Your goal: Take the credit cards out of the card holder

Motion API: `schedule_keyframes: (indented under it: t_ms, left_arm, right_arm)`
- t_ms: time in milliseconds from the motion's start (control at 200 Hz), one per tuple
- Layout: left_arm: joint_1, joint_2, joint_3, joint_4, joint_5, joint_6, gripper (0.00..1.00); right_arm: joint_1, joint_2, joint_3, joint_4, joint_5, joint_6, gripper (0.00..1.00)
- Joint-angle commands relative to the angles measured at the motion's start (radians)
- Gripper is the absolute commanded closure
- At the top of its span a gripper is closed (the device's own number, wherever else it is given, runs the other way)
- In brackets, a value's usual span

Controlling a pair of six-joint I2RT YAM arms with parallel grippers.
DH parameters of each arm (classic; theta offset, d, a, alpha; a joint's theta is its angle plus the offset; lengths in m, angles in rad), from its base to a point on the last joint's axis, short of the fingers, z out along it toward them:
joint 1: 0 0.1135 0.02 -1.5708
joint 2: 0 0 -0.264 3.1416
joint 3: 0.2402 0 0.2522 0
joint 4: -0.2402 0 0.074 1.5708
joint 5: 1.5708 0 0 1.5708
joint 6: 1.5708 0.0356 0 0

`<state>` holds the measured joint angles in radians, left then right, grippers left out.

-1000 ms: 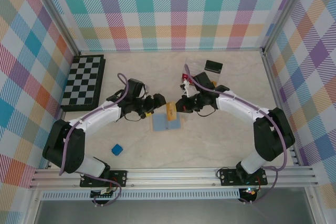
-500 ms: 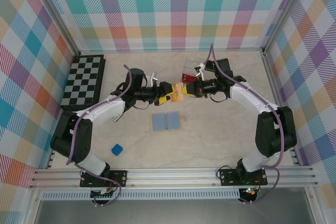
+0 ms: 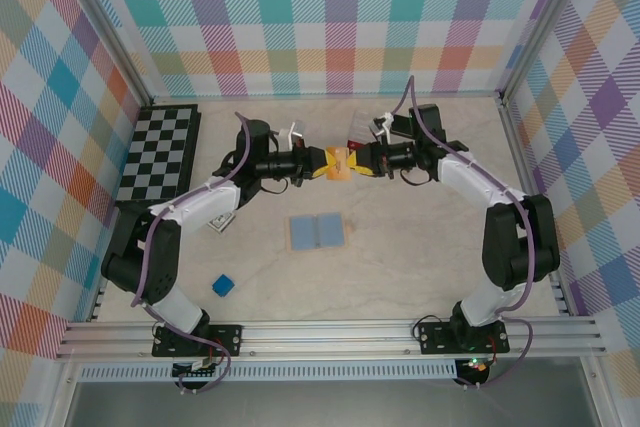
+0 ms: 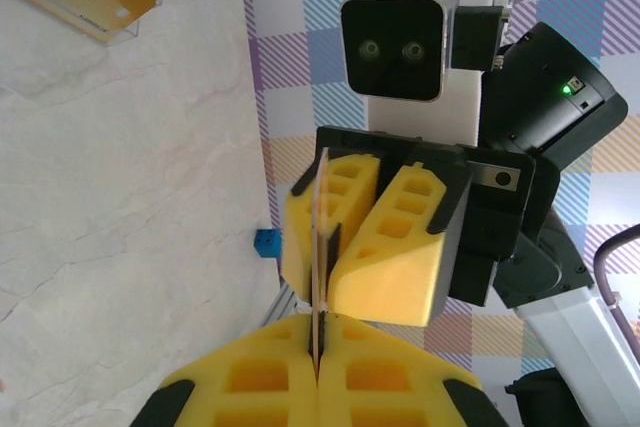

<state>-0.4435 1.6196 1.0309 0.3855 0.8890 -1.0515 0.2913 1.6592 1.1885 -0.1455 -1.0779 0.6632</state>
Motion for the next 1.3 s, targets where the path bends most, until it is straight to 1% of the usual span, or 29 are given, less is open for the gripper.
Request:
schedule_keyframes:
  t_ms: [0,110,190,260,285,320,390,420,485,570,620,710,825,875,945,1005,1100,1215,1295]
  left_arm:
    - [-0.003,0.016,0.012,0.052,0.002,-0.030,1.00]
    - [-0.007,0.017,0.013,0.055,-0.008,-0.039,1.00]
    - [-0.007,0.016,0.014,0.042,-0.017,-0.037,1.00]
    - [-0.004,0.011,0.013,0.008,-0.032,-0.027,0.99]
    - [-0.002,0.008,0.013,-0.011,-0.039,-0.019,0.95]
    - [0.002,0.000,0.013,-0.053,-0.052,0.002,0.86]
    - [0.014,-0.024,0.026,-0.220,-0.100,0.084,0.63]
    - [0.020,-0.036,0.037,-0.305,-0.134,0.130,0.56]
    - [0.030,-0.063,0.061,-0.488,-0.226,0.233,0.48]
    - [0.047,-0.082,0.095,-0.710,-0.343,0.345,0.35]
    - [0.062,-0.094,0.106,-0.789,-0.410,0.393,0.24]
    - [0.093,-0.121,0.097,-0.879,-0.485,0.451,0.13]
    - [0.136,-0.168,0.088,-0.974,-0.567,0.538,0.01]
    - [0.153,-0.189,0.084,-1.010,-0.608,0.576,0.00]
    - [0.177,-0.213,0.087,-1.056,-0.652,0.620,0.00]
    - [0.196,-0.230,0.087,-1.084,-0.676,0.652,0.00]
    - [0.213,-0.242,0.095,-1.114,-0.721,0.682,0.00]
    - [0.221,-0.241,0.100,-1.112,-0.731,0.697,0.00]
    - [0.225,-0.236,0.097,-1.101,-0.730,0.707,0.00]
  right_arm:
    - [0.018,-0.003,-0.027,0.193,-0.008,0.144,0.79]
    - [0.032,0.004,-0.035,0.255,0.015,0.210,0.79]
    - [0.032,0.007,-0.034,0.260,0.031,0.220,0.86]
    - [0.030,0.007,-0.021,0.224,0.051,0.187,0.94]
    - [0.029,0.007,-0.012,0.194,0.060,0.160,0.96]
    - [0.027,0.006,0.007,0.142,0.081,0.115,1.00]
    - [0.020,0.001,0.054,-0.001,0.148,-0.024,1.00]
    - [0.017,-0.003,0.082,-0.075,0.193,-0.093,1.00]
    - [0.015,-0.008,0.137,-0.210,0.309,-0.245,1.00]
    - [0.014,-0.019,0.186,-0.314,0.463,-0.411,1.00]
    - [0.013,-0.025,0.208,-0.353,0.550,-0.507,1.00]
    - [0.010,-0.025,0.252,-0.406,0.692,-0.662,1.00]
    - [0.000,-0.005,0.308,-0.472,0.787,-0.933,1.00]
    - [-0.016,0.015,0.347,-0.519,0.790,-1.017,1.00]
    - [-0.044,0.063,0.424,-0.593,0.808,-1.083,1.00]
    - [-0.070,0.109,0.481,-0.632,0.826,-1.134,1.00]
    - [-0.095,0.184,0.567,-0.714,0.832,-1.278,1.00]
    - [-0.101,0.248,0.632,-0.787,0.890,-1.449,1.00]
    - [-0.106,0.288,0.678,-0.848,0.899,-1.538,1.00]
